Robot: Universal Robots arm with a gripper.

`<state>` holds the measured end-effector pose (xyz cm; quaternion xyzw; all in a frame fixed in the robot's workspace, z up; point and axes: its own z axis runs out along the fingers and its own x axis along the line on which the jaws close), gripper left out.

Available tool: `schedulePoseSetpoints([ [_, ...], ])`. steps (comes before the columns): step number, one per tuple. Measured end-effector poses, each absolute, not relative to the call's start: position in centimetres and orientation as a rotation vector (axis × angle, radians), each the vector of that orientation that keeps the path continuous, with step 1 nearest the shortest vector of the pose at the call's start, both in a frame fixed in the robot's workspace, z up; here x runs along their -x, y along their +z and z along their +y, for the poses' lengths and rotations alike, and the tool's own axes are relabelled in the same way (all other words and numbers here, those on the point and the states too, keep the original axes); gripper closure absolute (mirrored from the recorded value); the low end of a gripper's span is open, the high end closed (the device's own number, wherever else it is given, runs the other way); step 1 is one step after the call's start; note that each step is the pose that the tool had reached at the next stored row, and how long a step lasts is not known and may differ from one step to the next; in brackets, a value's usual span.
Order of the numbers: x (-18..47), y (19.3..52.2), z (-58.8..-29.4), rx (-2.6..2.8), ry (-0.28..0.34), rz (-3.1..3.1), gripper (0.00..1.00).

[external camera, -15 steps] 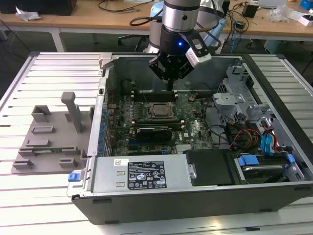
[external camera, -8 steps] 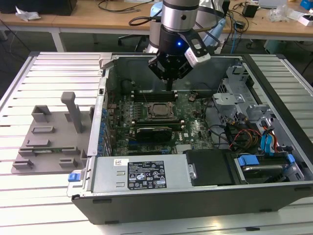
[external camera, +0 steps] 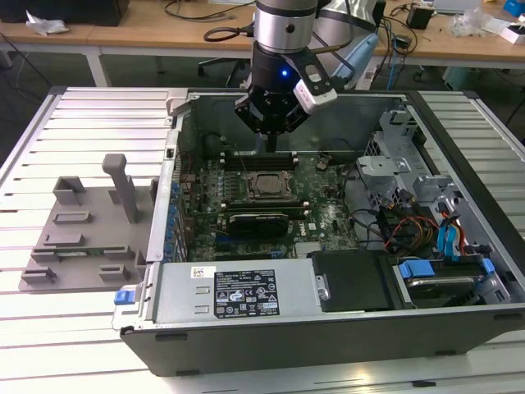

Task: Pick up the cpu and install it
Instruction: 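Install the first cpu locking lever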

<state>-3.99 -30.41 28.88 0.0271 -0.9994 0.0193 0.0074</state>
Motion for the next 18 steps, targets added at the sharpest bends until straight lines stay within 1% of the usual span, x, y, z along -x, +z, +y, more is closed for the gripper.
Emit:
schedulePoseSetpoints([
  [18, 5.9, 28.9, -30.4, -0.085, 0.06, -3.125, 0.89],
])
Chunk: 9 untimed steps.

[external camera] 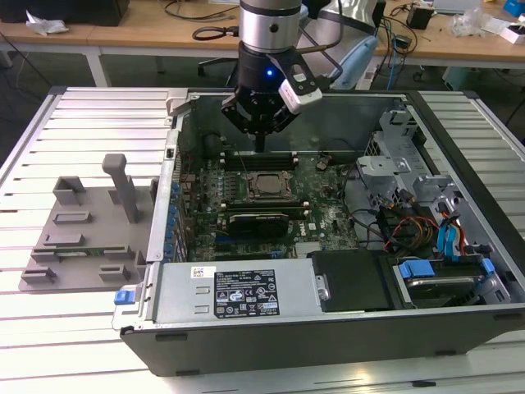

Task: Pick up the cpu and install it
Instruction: 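Install the first cpu locking lever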

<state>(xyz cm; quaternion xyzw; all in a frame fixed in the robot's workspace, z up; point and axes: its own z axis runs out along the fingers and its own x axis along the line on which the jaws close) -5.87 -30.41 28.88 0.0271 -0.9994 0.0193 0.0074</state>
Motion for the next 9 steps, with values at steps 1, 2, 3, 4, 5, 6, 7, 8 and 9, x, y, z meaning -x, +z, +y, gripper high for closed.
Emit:
schedulePoseSetpoints([
  [1, 5.96, 28.88, -30.41, -0.085, 0.06, -3.125, 0.89],
  [2, 6.01, 28.88, -30.41, -0.085, 0.06, -3.125, 0.89],
  [3, 6.06, 28.88, -30.41, -0.085, 0.06, -3.125, 0.89],
  [4, 6.12, 28.88, -30.41, -0.085, 0.06, -3.125, 0.89],
  [5, 6.16, 28.88, -30.41, -0.085, 0.061, -3.125, 0.89],
  [6, 6.21, 28.88, -30.41, -0.085, 0.06, -3.125, 0.89],
  [7, 6.26, 28.87, -30.41, -0.085, 0.06, -3.125, 0.89],
  [8, 6.37, 28.87, -30.41, -0.085, 0.06, -3.125, 0.89],
  [9, 6.46, 28.86, -30.41, -0.085, 0.061, -3.125, 0.89],
])
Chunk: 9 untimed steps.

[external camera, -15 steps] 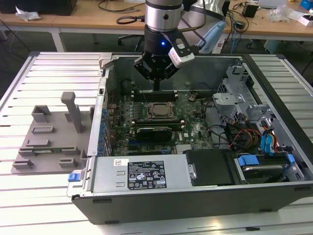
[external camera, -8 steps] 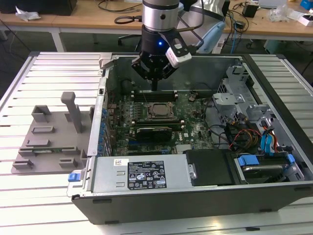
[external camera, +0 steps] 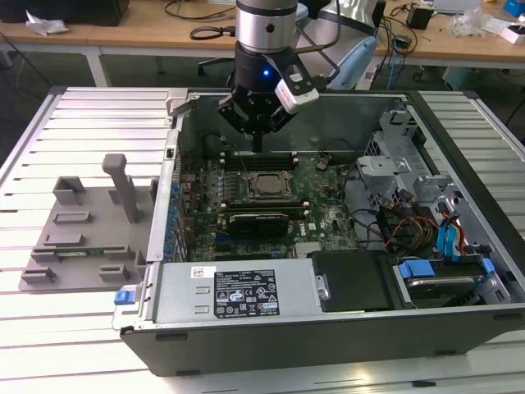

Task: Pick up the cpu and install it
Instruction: 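Install the first cpu locking lever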

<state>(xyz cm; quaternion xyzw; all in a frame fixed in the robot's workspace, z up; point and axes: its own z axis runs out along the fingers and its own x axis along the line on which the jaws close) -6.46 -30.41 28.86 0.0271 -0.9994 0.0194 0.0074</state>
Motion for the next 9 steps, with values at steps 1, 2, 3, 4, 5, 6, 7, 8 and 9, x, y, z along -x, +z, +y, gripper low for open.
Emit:
schedulePoseSetpoints([
  [1, 6.6, 28.8, -30.4, -0.085, 0.061, -3.125, 0.89],
  [2, 6.7, 28.8, -30.3, -0.085, 0.061, -3.125, 0.89],
  [3, 6.8, 28.7, -30.3, -0.085, 0.06, -3.125, 0.89],
  [4, 6.9, 28.6, -30.2, -0.085, 0.06, -3.125, 0.89],
  [5, 6.9, 28.6, -30.1, -0.085, 0.06, -3.125, 0.89],
  [6, 7.2, 28.5, -29.8, -0.085, 0.061, -3.125, 0.89],
  [7, 7.4, 28.5, -29.7, -0.085, 0.06, -3.125, 0.89],
  [8, 7.6, 28.4, -29.5, -0.085, 0.061, -3.125, 0.89],
  [9, 7.9, 28.4, -29.3, -0.085, 0.06, -3.125, 0.89],
])
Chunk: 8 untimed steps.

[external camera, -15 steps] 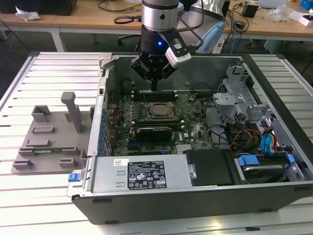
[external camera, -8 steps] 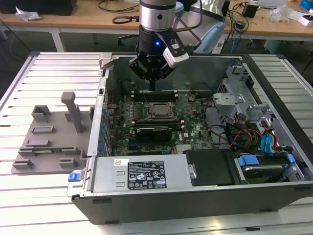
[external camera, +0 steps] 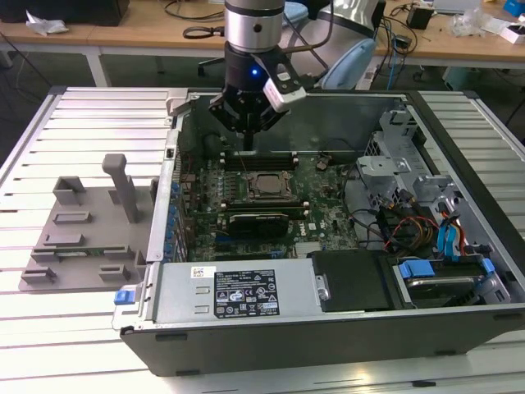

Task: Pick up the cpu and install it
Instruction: 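Install the first cpu locking lever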

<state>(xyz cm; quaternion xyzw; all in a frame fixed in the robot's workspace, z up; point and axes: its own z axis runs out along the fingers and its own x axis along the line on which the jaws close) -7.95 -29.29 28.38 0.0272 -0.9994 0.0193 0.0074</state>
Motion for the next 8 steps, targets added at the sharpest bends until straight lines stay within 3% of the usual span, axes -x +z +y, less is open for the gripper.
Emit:
schedulePoseSetpoints([
  [8, 10.4, 27.7, -27.9, -0.085, 0.061, -3.125, 0.89],
])
